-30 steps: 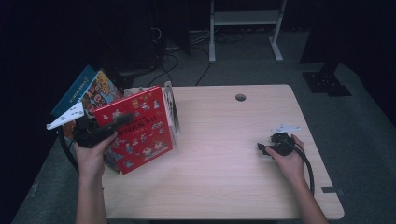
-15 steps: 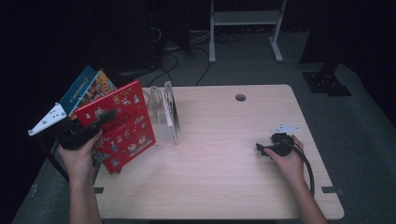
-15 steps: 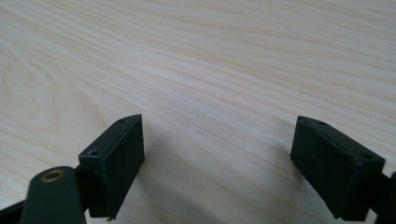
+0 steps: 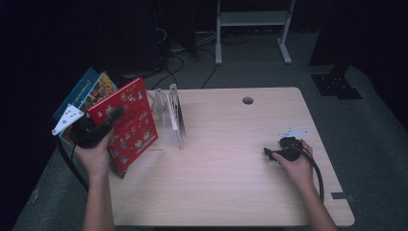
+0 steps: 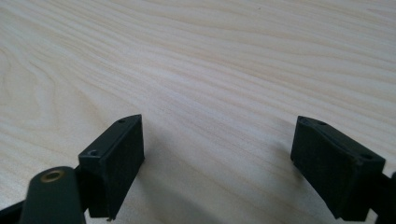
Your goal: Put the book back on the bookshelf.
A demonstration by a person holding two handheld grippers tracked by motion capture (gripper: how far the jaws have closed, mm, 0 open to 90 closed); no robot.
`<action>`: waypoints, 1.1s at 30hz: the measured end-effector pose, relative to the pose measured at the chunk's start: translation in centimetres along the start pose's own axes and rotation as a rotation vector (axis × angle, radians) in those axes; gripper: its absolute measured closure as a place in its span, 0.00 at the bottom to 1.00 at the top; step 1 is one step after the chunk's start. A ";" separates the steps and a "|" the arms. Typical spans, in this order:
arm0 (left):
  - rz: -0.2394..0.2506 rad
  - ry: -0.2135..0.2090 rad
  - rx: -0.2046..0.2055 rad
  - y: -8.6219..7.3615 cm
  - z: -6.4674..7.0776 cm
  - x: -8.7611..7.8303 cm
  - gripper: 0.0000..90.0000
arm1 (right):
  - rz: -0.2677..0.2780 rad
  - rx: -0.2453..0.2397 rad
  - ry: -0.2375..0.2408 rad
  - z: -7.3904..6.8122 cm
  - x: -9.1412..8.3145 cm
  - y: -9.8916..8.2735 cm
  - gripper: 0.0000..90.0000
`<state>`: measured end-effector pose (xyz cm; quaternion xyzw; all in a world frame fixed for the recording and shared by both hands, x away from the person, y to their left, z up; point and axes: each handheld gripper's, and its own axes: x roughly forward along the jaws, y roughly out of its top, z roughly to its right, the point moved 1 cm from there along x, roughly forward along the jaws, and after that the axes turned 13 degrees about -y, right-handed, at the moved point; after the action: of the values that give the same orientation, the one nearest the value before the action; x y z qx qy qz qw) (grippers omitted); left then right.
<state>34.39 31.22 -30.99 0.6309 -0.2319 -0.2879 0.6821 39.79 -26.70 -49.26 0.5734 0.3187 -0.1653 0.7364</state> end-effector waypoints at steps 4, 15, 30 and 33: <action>-0.003 0.041 0.003 -0.7 -0.6 0.9 0.88 | -0.001 0.000 0.000 0.0 0.0 0.0 0.18; -0.011 0.125 -0.003 -2.2 -2.6 3.8 0.88 | 0.000 -0.002 0.002 0.0 0.0 0.0 0.18; 0.014 0.182 -0.007 -3.5 -5.0 6.6 0.88 | 0.000 -0.004 0.004 0.0 0.0 0.0 0.18; 0.018 0.182 -0.012 -3.7 -5.4 6.9 0.88 | 0.000 -0.004 0.004 0.0 0.1 0.0 0.18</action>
<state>42.72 30.22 -35.53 0.6483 -0.1731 -0.2247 0.7066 39.86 -26.73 -49.26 0.5721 0.3202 -0.1634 0.7372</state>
